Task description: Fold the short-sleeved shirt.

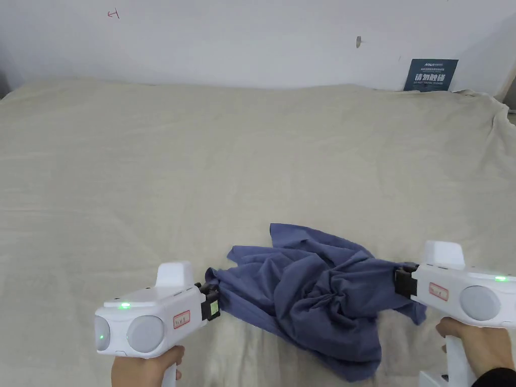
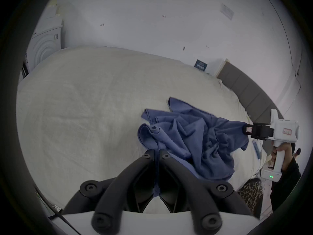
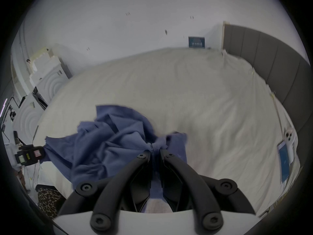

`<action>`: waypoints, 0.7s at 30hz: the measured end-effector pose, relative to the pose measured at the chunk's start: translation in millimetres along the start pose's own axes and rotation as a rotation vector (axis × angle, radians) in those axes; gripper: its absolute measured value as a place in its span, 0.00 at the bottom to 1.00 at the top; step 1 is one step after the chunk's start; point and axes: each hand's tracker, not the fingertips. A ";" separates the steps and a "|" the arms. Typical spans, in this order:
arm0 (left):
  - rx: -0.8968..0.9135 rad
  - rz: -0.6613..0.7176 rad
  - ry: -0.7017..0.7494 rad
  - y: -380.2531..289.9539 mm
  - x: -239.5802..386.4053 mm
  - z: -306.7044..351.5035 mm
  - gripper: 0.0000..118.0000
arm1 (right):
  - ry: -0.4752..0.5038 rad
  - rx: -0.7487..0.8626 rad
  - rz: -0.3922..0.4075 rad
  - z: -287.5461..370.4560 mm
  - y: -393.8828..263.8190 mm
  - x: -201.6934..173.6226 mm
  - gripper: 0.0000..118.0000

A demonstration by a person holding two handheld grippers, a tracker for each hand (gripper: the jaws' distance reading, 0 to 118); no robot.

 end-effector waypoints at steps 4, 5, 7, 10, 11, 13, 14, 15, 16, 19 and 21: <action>0.055 0.059 -0.017 28.6 -16.2 15.0 0.01 | 0.021 0.110 0.010 39.5 32.5 1.9 0.06; 0.068 0.061 -0.013 36.2 -18.9 18.7 0.01 | 0.028 0.127 0.007 46.8 39.5 2.5 0.06; 0.112 0.049 0.015 58.0 -26.3 27.2 0.01 | 0.043 0.164 0.004 61.2 58.1 4.4 0.06; 0.173 0.025 0.058 96.2 -35.6 40.8 0.01 | 0.050 0.217 0.011 78.3 86.2 6.0 0.06; 0.190 0.015 0.073 107.7 -38.1 44.6 0.01 | 0.048 0.226 0.014 80.8 95.6 5.4 0.06; 0.231 0.000 0.100 136.4 -44.1 53.3 0.01 | 0.041 0.260 0.034 87.5 117.1 5.7 0.06; 0.247 -0.005 0.110 148.1 -46.3 56.7 0.01 | 0.036 0.274 0.038 89.3 125.6 5.7 0.06; 0.268 -0.006 0.118 162.2 -48.7 60.8 0.01 | 0.022 0.297 0.046 90.8 137.1 3.5 0.06; 0.282 -0.012 0.124 176.3 -50.3 64.6 0.01 | 0.012 0.315 0.056 92.0 148.7 3.3 0.06; 0.334 -0.057 0.181 212.2 -45.3 75.0 0.01 | -0.014 0.351 0.074 89.3 182.3 4.6 0.06; 0.361 -0.084 0.209 234.1 -42.9 77.6 0.01 | -0.039 0.378 0.099 87.3 202.6 3.7 0.06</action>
